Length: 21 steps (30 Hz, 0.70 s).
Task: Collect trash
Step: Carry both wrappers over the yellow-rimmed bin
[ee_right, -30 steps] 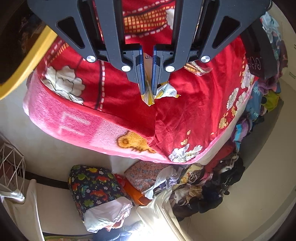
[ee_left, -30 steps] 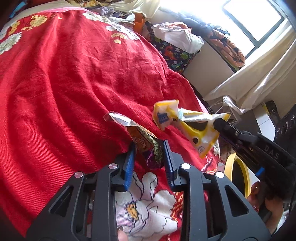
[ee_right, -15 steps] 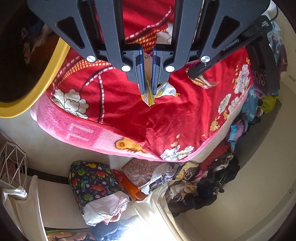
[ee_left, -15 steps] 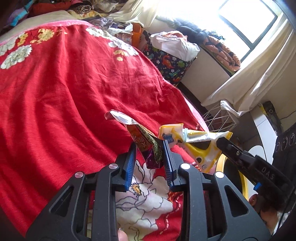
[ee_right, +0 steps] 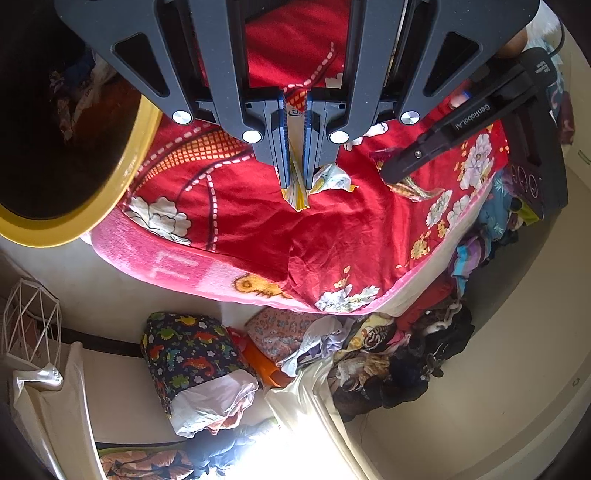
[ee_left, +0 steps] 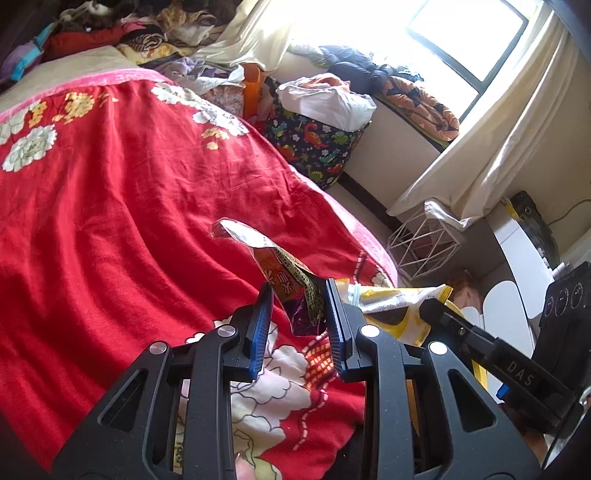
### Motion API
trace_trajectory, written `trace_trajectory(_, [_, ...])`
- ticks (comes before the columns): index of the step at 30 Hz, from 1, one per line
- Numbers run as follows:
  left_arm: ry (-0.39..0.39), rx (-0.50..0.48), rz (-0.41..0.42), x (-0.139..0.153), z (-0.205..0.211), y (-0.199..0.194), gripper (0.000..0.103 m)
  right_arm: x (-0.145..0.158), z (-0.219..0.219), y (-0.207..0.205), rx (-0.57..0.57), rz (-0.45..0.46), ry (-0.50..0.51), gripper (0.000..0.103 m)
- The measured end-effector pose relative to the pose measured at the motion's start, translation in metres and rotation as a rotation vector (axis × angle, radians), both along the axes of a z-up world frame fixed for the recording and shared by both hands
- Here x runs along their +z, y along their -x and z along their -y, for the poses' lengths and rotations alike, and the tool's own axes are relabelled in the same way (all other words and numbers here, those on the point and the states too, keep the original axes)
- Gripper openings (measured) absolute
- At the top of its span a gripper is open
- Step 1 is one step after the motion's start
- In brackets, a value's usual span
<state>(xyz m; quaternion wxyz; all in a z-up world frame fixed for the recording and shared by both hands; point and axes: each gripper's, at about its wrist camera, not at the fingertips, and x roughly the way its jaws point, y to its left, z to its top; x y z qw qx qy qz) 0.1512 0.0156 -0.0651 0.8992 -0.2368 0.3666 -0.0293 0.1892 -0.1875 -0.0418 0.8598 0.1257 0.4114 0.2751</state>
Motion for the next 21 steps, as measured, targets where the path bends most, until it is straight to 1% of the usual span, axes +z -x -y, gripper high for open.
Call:
trace_trajectory(11, [-0.012, -0.034, 0.038, 0.014, 0.016, 0.006, 0.021, 0.006, 0.023, 0.020, -0.040, 0.013, -0.025, 0.007])
trace_trajectory(21, [-0.025, -0.093, 0.061, 0.024, 0.041, 0.007, 0.021, 0.014, 0.060, 0.035, -0.109, 0.039, -0.054, 0.007])
